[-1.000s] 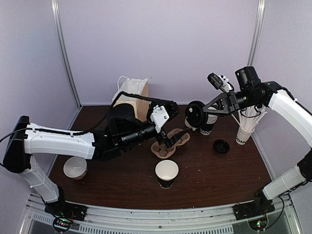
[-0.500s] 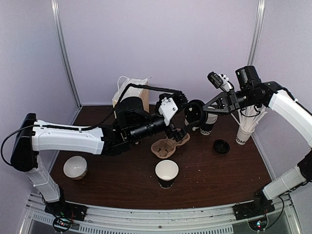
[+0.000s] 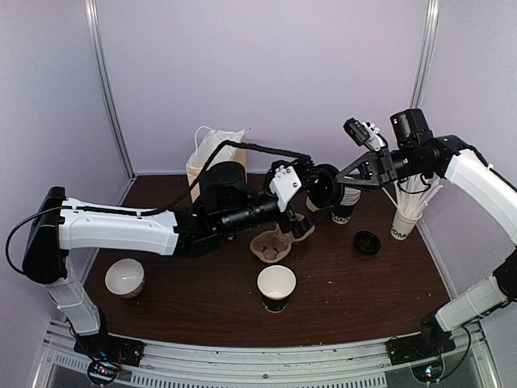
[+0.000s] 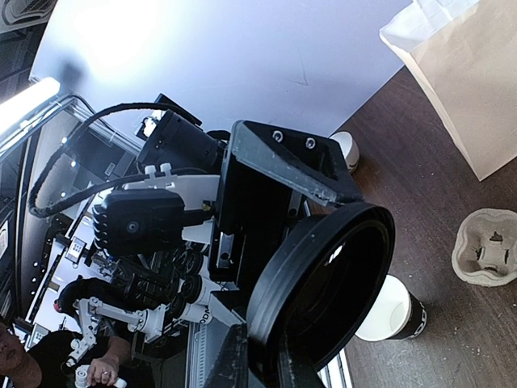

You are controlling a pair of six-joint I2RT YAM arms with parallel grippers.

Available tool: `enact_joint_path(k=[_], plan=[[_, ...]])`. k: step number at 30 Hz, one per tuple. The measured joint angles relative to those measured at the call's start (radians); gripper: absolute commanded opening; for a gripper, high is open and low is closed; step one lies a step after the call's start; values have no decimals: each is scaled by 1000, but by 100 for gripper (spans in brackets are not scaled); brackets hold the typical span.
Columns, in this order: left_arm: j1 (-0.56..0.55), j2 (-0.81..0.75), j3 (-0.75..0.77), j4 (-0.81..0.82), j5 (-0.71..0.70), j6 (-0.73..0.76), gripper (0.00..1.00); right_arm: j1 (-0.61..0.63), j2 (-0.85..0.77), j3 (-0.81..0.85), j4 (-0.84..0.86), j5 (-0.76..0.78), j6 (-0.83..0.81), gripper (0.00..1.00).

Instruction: Pack the takeout coffee

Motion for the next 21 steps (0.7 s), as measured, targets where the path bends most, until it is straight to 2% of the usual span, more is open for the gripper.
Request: enact_joint_path(k=[13, 14, 17, 19, 21], plan=[[-4, 12, 15, -2, -56, -7, 81, 0, -9, -25, 49, -6, 27, 12], [-5, 12, 15, -2, -56, -7, 81, 0, -11, -28, 54, -7, 32, 15], [-6, 12, 15, -1, -64, -8, 80, 1, -11, -32, 64, -11, 43, 38], [-6, 12, 15, -1, -71, -15, 80, 2, -12, -35, 66, -10, 44, 46], [-6, 11, 15, -5, -79, -25, 79, -7, -12, -34, 53, -9, 27, 50]])
